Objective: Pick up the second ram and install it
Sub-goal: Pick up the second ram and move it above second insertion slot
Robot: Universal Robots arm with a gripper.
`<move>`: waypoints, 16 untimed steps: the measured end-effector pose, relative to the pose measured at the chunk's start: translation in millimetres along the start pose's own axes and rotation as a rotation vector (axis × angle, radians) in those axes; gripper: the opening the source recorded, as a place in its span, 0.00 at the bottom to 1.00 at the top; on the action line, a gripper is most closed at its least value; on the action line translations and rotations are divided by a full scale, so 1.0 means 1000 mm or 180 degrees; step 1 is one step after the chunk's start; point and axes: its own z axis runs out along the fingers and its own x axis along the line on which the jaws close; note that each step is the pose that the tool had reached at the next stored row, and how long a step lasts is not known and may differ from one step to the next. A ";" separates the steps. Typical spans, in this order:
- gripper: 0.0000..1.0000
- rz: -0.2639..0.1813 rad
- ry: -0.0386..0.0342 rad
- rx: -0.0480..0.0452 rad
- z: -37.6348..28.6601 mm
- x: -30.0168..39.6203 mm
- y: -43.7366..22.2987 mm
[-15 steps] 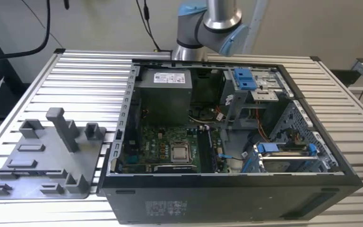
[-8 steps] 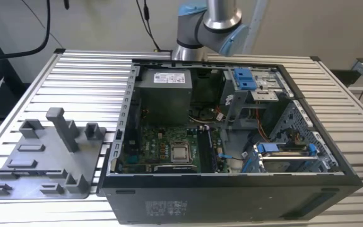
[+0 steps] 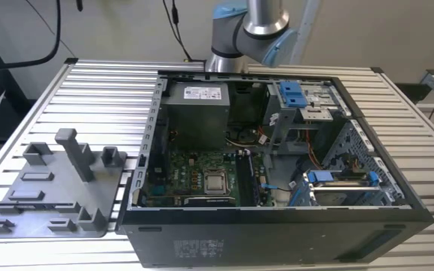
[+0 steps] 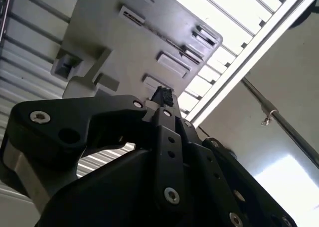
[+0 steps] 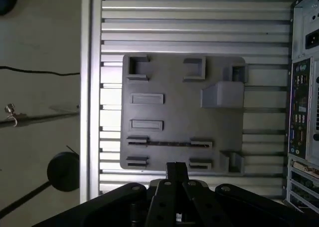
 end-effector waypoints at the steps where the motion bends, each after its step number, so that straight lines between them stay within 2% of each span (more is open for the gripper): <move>1: 0.11 -0.0032 0.0001 0.0000 0.0001 0.0000 0.0000; 7: 0.11 -0.0283 0.0013 0.0009 0.0001 0.0000 0.0000; 16: 0.11 -0.0795 0.0037 0.0028 0.0001 0.0001 0.0000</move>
